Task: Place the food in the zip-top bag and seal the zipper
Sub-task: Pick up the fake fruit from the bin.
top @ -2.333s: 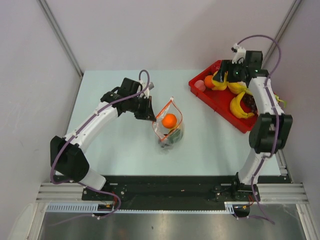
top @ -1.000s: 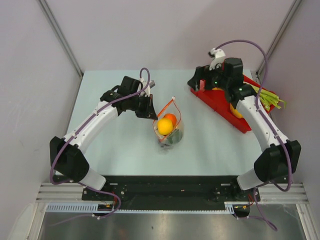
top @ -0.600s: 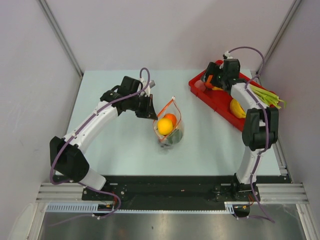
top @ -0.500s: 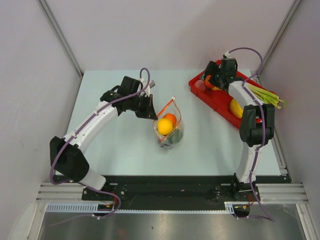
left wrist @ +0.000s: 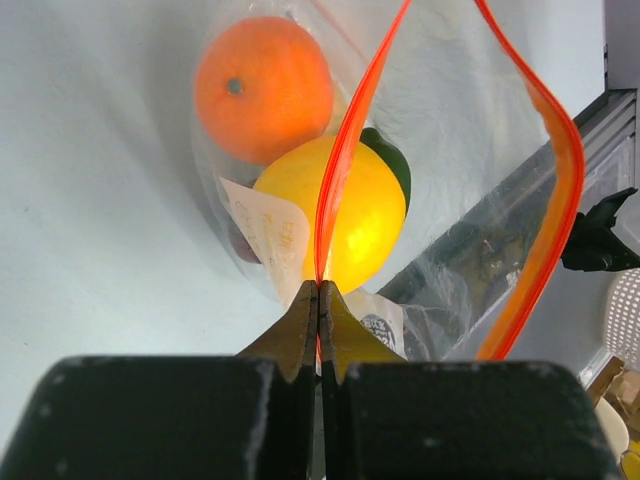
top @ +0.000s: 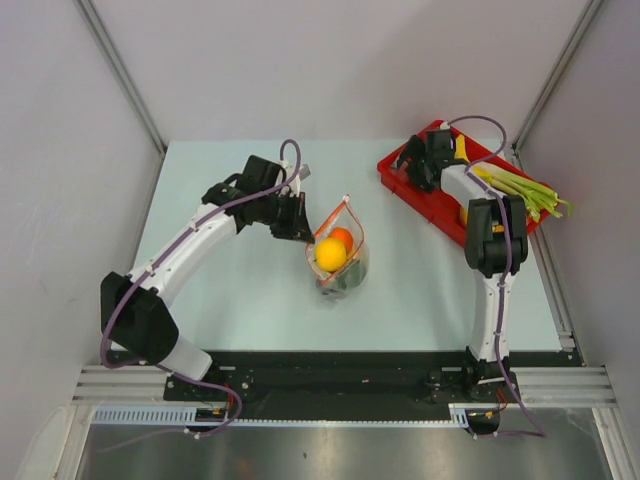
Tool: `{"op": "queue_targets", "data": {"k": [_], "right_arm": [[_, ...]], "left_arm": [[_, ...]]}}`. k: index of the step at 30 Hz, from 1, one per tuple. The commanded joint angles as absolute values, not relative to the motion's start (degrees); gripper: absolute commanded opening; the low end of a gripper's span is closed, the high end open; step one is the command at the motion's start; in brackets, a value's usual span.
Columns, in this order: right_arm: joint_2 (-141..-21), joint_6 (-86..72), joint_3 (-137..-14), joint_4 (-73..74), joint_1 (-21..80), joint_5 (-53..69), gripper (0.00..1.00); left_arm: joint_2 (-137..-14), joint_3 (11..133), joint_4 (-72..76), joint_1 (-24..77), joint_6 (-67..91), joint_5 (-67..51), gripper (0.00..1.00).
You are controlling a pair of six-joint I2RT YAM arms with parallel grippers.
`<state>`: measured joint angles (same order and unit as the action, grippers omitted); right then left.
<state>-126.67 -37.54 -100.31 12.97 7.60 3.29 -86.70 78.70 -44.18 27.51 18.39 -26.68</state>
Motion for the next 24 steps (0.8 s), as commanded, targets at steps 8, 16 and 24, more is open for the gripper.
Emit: {"op": "queue_targets", "data": {"k": [8, 16, 24], "right_arm": [[-129.99, -40.43, -101.08, 8.53, 7.82, 1.67, 1.0], [-130.17, -42.8, -99.5, 4.41, 6.59, 0.62, 1.0], [-130.6, -42.45, -99.05, 0.97, 6.42, 1.14, 1.0]], "left_arm": [[-85.78, 76.99, -43.42, 27.16, 17.67, -27.07, 0.0], [-85.43, 76.55, -44.3, 26.72, 16.88, -26.46, 0.0], [-85.87, 76.99, -44.73, 26.46, 16.52, -26.28, 0.0]]}}
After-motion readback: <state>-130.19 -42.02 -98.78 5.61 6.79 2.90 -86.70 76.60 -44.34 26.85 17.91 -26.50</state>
